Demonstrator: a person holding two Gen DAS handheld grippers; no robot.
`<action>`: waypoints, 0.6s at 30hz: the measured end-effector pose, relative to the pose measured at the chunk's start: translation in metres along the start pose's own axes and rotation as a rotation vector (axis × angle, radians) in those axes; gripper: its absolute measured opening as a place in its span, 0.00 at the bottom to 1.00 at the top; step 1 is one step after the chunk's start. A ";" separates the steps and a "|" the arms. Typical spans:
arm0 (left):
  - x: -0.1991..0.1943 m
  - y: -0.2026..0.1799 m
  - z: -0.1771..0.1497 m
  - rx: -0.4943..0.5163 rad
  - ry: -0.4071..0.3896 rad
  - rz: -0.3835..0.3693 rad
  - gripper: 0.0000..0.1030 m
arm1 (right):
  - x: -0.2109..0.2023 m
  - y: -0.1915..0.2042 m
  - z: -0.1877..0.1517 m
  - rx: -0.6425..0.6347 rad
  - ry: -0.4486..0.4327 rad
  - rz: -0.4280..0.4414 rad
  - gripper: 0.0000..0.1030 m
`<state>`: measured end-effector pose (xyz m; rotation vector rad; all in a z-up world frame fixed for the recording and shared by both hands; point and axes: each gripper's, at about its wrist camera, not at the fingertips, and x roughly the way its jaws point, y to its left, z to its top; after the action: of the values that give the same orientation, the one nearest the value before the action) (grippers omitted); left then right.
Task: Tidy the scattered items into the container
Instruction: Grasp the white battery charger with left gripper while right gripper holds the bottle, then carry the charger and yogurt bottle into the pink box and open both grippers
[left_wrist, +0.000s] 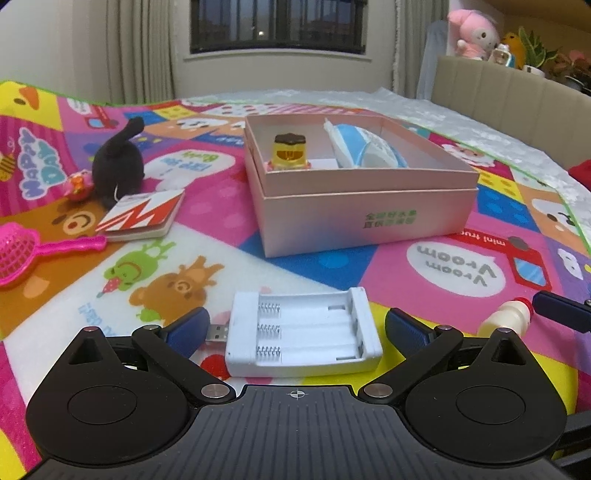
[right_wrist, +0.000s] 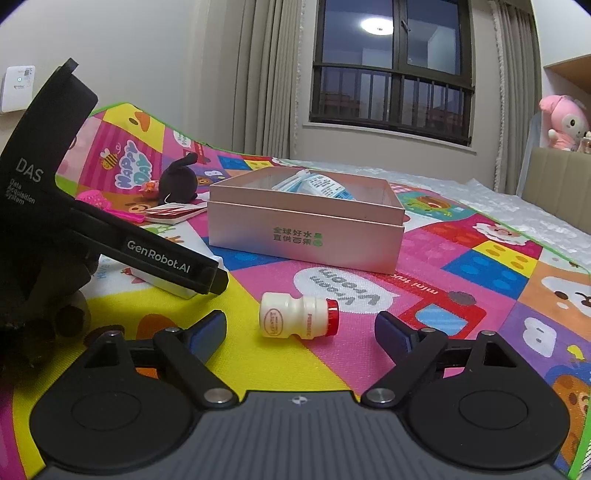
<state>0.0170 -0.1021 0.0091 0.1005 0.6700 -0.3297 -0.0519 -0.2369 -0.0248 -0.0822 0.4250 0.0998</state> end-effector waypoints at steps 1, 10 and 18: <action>-0.004 0.001 -0.001 -0.001 -0.006 -0.005 0.93 | 0.000 0.000 0.000 0.000 0.001 -0.001 0.86; -0.050 0.027 -0.028 -0.040 -0.031 -0.041 0.93 | 0.001 -0.003 0.018 0.017 0.070 0.042 0.69; -0.082 0.033 -0.035 -0.053 -0.086 -0.087 0.93 | 0.009 -0.006 0.031 0.060 0.175 0.018 0.42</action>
<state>-0.0529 -0.0423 0.0325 0.0061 0.5988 -0.3975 -0.0305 -0.2391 0.0000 -0.0282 0.6028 0.0974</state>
